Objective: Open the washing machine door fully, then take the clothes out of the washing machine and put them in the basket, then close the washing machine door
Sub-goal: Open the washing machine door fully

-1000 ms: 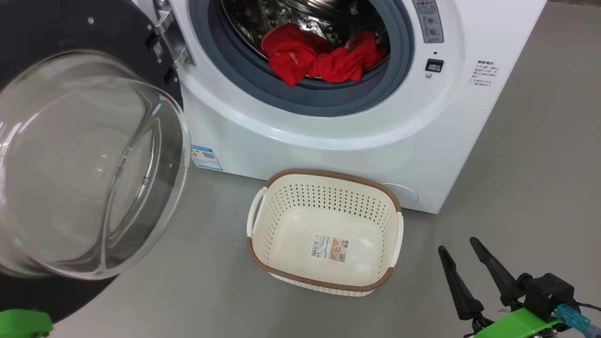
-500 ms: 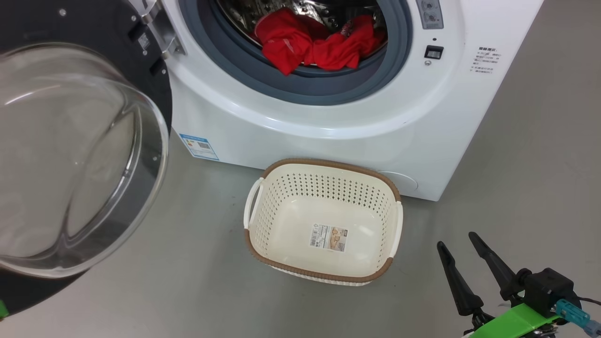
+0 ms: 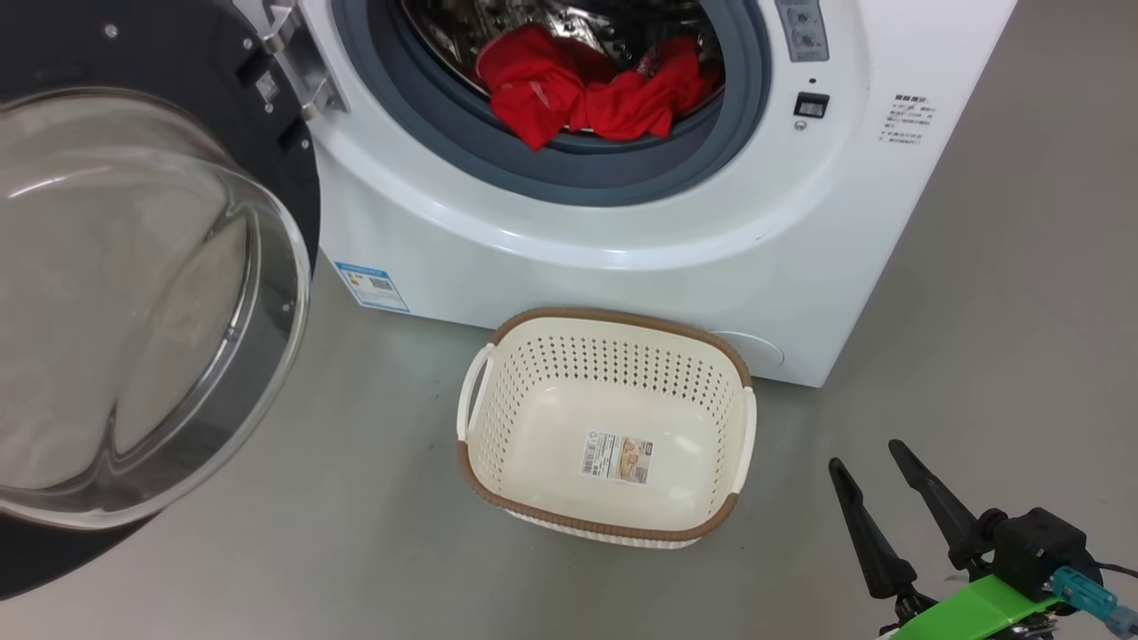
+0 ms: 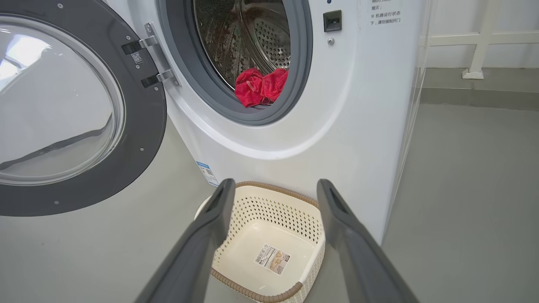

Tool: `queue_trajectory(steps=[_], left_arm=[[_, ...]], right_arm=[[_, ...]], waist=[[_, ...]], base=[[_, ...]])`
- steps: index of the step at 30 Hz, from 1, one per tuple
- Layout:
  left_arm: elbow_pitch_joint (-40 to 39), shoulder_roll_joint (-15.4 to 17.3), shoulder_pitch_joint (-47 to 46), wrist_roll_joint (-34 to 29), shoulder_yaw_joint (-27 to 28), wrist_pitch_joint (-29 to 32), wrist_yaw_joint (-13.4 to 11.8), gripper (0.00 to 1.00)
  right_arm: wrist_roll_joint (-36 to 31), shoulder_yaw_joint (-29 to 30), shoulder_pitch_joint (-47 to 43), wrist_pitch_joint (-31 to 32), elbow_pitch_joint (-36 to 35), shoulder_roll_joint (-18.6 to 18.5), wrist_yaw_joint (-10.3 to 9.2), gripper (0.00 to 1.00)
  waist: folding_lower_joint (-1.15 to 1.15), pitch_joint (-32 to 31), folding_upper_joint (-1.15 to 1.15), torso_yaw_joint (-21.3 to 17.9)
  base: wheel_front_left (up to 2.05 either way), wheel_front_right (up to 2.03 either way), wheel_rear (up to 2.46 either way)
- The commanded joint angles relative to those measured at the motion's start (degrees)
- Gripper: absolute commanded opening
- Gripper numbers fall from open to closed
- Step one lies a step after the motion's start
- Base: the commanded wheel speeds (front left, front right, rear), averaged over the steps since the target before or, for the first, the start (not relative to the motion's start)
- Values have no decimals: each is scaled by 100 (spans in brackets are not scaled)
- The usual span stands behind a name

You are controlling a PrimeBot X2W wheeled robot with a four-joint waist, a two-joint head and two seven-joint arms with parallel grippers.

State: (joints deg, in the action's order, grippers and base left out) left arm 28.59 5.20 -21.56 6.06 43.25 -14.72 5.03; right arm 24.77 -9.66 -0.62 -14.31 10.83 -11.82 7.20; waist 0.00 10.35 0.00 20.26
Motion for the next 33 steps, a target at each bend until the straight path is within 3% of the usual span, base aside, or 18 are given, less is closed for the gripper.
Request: queue_trajectory(steps=[1,8,17,23,26,32,33], left_arm=[[-140,301,14,-121,154,-28,50,0],[-404,69,384,-175,31,-28,184,0],[-1005,-185,954,-14,-561,-28,242,0],[-1370,-229,1466,271,-1497,-28,239,0],[-1460,-231,1621,428,-2055,-28,188,11],[-1768,-231,1880,505,-2828,-28,208,58],[-1768,-231,1880,505,-2828,-28,208,58]], right_arm=[[-32,-108,185,-69,-118,-29,29,100],[-63,-79,83,-69,-85,71,29,100],[-65,10,26,-69,-68,166,29,100],[-59,131,-55,-69,-86,221,29,100],[-98,229,-84,-69,-108,243,29,100],[-135,348,-88,-69,-149,283,29,100],[-135,348,-88,-69,-149,283,29,100]], waist=[[0,-80,0,-2],[0,-358,0,-8],[0,-541,0,-46],[0,-603,0,-155],[0,-610,0,-225],[0,-602,0,-449],[0,-602,0,-449]], base=[[0,0,0],[0,0,0],[0,0,0],[0,0,0],[0,0,0],[0,0,0],[0,0,0]])
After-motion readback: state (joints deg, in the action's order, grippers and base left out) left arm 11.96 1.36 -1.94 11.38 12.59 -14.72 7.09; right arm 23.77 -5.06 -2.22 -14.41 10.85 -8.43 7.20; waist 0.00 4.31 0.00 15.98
